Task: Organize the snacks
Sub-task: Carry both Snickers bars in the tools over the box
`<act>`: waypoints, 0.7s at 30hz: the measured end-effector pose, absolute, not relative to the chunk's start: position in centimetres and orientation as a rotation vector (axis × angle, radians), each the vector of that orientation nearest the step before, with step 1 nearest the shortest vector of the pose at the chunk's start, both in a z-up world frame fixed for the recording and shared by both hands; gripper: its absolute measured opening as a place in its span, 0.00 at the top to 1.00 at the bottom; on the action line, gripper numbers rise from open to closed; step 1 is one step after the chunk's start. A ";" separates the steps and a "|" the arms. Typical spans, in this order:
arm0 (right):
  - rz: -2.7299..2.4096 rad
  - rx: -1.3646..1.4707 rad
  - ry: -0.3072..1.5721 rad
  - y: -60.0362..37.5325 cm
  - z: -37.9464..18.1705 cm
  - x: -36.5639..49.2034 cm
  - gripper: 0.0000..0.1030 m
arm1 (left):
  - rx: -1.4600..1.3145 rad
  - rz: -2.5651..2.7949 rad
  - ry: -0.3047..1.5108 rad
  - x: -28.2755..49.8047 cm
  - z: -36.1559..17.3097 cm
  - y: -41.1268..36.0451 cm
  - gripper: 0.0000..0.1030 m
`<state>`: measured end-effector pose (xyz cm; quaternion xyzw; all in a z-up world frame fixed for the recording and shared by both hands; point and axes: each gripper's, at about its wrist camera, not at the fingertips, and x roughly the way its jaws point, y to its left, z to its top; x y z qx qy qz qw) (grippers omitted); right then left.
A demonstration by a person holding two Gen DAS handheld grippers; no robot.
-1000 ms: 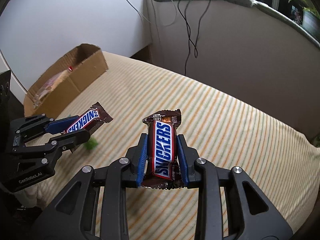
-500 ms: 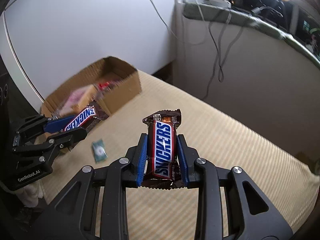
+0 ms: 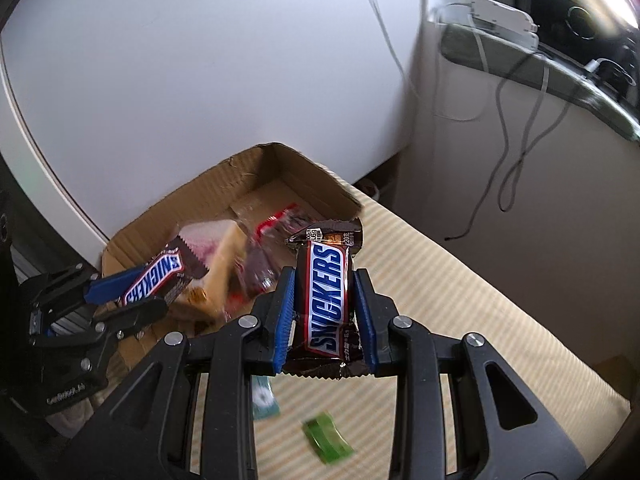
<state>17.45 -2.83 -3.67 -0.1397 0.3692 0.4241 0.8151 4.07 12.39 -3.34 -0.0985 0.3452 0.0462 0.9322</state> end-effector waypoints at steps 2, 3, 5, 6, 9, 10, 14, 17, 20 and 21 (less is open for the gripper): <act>0.918 -0.308 0.792 -1.5 -3.9 17.6 0.71 | -0.206 0.103 0.708 3.9 -3.4 13.0 0.73; 0.926 -0.313 0.796 -0.8 -4.0 17.7 0.71 | -0.207 0.109 0.708 3.8 -3.5 13.2 0.73; 0.939 -0.321 0.802 0.3 -4.2 17.7 0.71 | -0.210 0.117 0.709 3.8 -3.5 13.5 0.73; 0.945 -0.325 0.805 0.8 -4.3 17.8 0.71 | -0.210 0.121 0.709 3.8 -3.6 13.7 0.73; 0.963 -0.335 0.808 2.5 -4.5 18.0 0.71 | -0.207 0.135 0.709 3.7 -3.7 14.1 0.73; 0.969 -0.336 0.810 2.9 -4.5 18.1 0.71 | -0.207 0.139 0.708 3.6 -3.7 14.2 0.73; 0.985 -0.348 0.819 4.5 -5.0 18.3 0.71 | -0.207 0.151 0.708 3.4 -3.7 14.6 0.73; 0.993 -0.355 0.827 5.3 -5.3 18.4 0.71 | -0.203 0.161 0.708 3.3 -3.8 15.0 0.73; 0.997 -0.361 0.833 6.0 -5.7 18.5 0.71 | -0.203 0.167 0.709 3.2 -3.9 15.2 0.73; 0.997 -0.362 0.835 6.2 -5.8 18.6 0.71 | -0.203 0.169 0.710 3.2 -3.9 15.3 0.73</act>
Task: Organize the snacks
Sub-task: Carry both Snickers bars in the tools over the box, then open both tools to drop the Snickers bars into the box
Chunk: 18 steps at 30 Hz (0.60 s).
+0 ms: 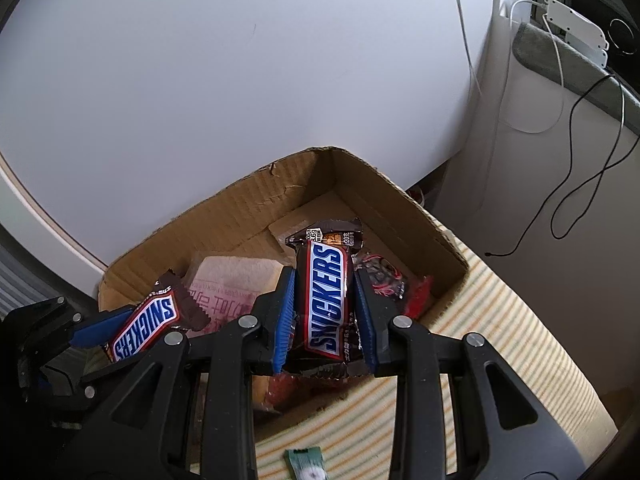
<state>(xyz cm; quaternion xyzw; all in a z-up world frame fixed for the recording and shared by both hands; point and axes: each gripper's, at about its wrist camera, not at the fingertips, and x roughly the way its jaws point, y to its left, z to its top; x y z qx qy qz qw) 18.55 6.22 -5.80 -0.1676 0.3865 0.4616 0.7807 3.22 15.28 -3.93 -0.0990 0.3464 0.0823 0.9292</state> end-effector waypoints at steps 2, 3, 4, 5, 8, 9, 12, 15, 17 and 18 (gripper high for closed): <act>0.998 -0.366 0.839 6.6 -6.0 18.7 0.71 | -0.203 0.172 0.710 3.2 -4.0 15.3 0.73; 0.998 -0.368 0.841 6.8 -6.1 18.7 0.71 | -0.205 0.173 0.710 3.2 -4.0 15.4 0.73; 0.998 -0.371 0.843 7.0 -6.2 18.8 0.71 | -0.206 0.174 0.710 3.2 -4.0 15.5 0.73; 0.997 -0.373 0.845 7.1 -6.4 18.9 0.71 | -0.207 0.174 0.711 3.2 -4.1 15.5 0.73; 0.998 -0.379 0.853 7.4 -6.7 18.9 0.71 | -0.210 0.178 0.711 3.2 -4.1 15.6 0.73; 0.999 -0.381 0.855 7.5 -6.8 18.9 0.71 | -0.211 0.179 0.711 3.2 -4.0 15.5 0.73; 1.002 -0.390 0.860 7.8 -7.1 19.0 0.71 | -0.214 0.181 0.713 3.2 -4.1 15.6 0.73; 1.006 -0.401 0.861 8.0 -7.2 19.0 0.71 | -0.211 0.182 0.716 3.3 -4.1 15.6 0.73; 1.007 -0.406 0.862 8.1 -7.3 19.1 0.71 | -0.212 0.183 0.717 3.3 -4.0 15.5 0.73; 1.008 -0.409 0.862 8.3 -7.4 19.1 0.71 | -0.212 0.184 0.716 3.3 -4.0 15.5 0.73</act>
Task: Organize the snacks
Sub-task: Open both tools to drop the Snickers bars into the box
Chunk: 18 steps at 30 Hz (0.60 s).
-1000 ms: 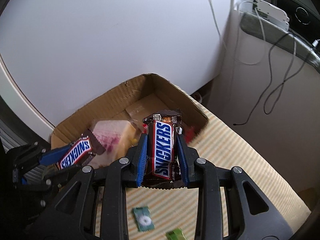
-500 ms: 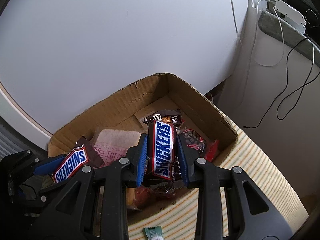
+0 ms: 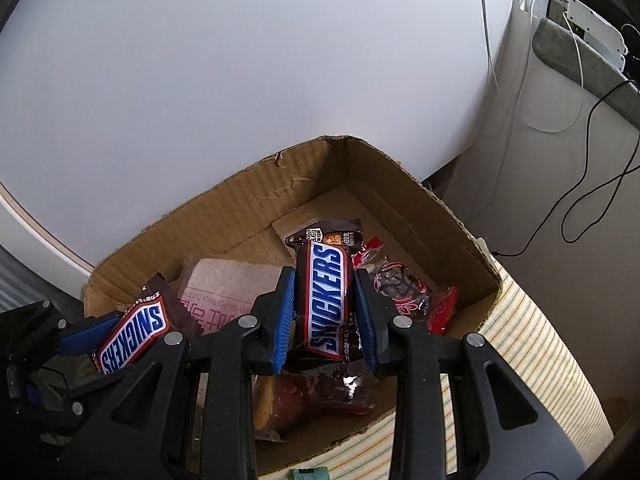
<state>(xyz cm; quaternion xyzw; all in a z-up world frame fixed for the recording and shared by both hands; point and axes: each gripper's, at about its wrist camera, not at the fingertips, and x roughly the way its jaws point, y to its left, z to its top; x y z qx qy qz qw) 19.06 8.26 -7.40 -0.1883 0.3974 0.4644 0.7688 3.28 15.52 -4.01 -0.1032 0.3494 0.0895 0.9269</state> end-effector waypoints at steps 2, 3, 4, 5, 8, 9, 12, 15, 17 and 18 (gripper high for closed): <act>1.007 -0.412 0.856 8.3 -7.5 19.1 0.71 | -0.210 0.186 0.716 3.3 -4.0 15.5 0.73; 1.008 -0.413 0.855 8.4 -7.5 19.0 0.71 | -0.209 0.187 0.716 3.3 -3.9 15.5 0.73; 1.009 -0.413 0.853 8.4 -7.4 18.9 0.71 | -0.208 0.190 0.716 3.3 -3.9 15.5 0.73; 1.009 -0.413 0.851 8.4 -7.3 18.9 0.71 | -0.208 0.195 0.716 3.3 -3.9 15.5 0.73; 1.003 -0.413 0.840 8.2 -6.9 18.7 0.55 | -0.205 0.202 0.707 3.2 -3.8 15.5 0.73; 1.003 -0.411 0.834 8.1 -6.8 18.6 0.45 | -0.202 0.204 0.705 3.1 -3.7 15.4 0.73; 1.001 -0.408 0.810 7.6 -6.2 18.5 0.34 | -0.194 0.206 0.703 3.0 -3.5 15.4 0.65; 0.992 -0.404 0.798 7.3 -5.7 18.3 0.24 | -0.190 0.205 0.702 2.9 -3.5 15.2 0.59; 0.990 -0.402 0.791 7.1 -5.3 18.2 0.21 | -0.188 0.204 0.700 2.7 -3.4 15.0 0.55; 0.989 -0.401 0.789 7.0 -5.2 18.1 0.21 | -0.188 0.204 0.700 2.7 -3.4 15.0 0.55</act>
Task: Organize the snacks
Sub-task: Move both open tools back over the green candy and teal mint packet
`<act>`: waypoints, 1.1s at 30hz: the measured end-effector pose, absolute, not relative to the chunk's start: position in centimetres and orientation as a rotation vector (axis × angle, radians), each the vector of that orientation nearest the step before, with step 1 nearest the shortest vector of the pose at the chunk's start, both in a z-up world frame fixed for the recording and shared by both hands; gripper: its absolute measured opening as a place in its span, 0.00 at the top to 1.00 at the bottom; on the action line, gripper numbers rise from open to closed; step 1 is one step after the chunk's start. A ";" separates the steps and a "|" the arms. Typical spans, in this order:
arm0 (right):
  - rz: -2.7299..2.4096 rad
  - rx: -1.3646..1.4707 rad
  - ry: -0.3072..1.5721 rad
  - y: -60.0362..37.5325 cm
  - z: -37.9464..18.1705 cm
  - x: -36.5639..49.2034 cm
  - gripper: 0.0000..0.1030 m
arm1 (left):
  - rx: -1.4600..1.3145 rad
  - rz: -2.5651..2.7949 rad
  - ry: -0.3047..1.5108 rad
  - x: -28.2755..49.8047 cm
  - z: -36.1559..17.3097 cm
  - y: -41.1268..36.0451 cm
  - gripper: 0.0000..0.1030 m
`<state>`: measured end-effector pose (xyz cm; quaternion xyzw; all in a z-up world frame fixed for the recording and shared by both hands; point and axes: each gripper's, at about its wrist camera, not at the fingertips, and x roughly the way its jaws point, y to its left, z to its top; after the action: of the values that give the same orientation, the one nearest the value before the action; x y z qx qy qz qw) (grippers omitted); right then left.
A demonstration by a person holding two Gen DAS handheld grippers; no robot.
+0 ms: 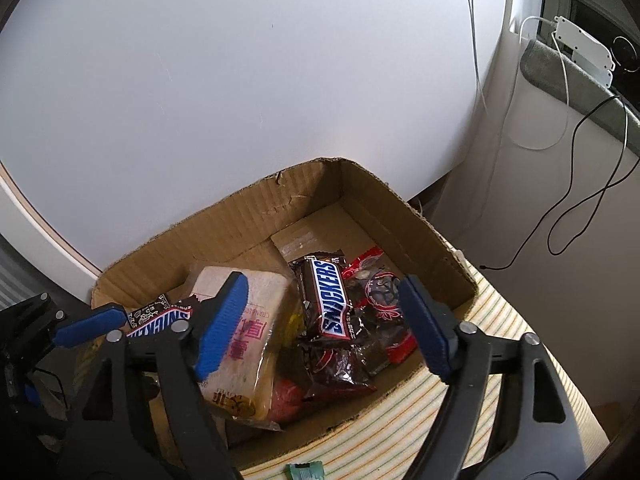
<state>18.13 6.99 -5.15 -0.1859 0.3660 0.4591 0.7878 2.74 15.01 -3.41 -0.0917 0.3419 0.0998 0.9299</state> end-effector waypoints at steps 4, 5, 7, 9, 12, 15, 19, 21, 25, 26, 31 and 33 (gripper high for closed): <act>0.986 -0.400 0.782 6.4 -4.7 17.9 0.21 | -0.187 0.203 0.697 2.8 -3.4 14.9 0.55; 0.986 -0.399 0.780 6.2 -4.6 17.9 0.21 | -0.186 0.203 0.696 2.7 -3.3 14.8 0.55; 0.985 -0.396 0.776 5.8 -4.3 17.7 0.21 | -0.182 0.201 0.694 2.7 -3.2 14.6 0.55; 0.985 -0.393 0.770 5.4 -4.0 17.5 0.21 | -0.177 0.200 0.688 2.6 -3.0 14.3 0.55; 0.984 -0.388 0.760 4.6 -3.6 17.2 0.21 | -0.172 0.198 0.680 2.5 -2.6 13.8 0.55; 0.984 -0.384 0.749 3.9 -3.2 16.9 0.21 | -0.164 0.196 0.674 2.4 -2.3 13.3 0.55; 0.984 -0.384 0.733 2.7 -2.6 16.4 0.21 | -0.155 0.189 0.668 2.2 -2.0 12.6 0.55; 0.983 -0.386 0.725 2.1 -2.4 16.2 0.21 | -0.151 0.186 0.665 2.0 -1.8 12.1 0.55; 0.980 -0.384 0.714 0.7 -2.1 15.8 0.21 | -0.141 0.177 0.660 1.6 -1.5 11.1 0.55; 0.979 -0.380 0.712 0.1 -1.9 15.7 0.21 | -0.138 0.175 0.658 1.5 -1.4 10.8 0.55; 0.973 -0.369 0.710 -2.0 -1.9 15.4 0.21 | -0.127 0.161 0.658 1.2 -1.3 9.6 0.55; 0.967 -0.366 0.710 -3.0 -2.0 15.3 0.21 | -0.126 0.156 0.658 1.0 -1.3 9.2 0.55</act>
<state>15.34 -3.00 -2.03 -0.1713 0.3321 0.4523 0.8098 0.99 9.18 -1.30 -0.0620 0.3228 0.0764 0.9414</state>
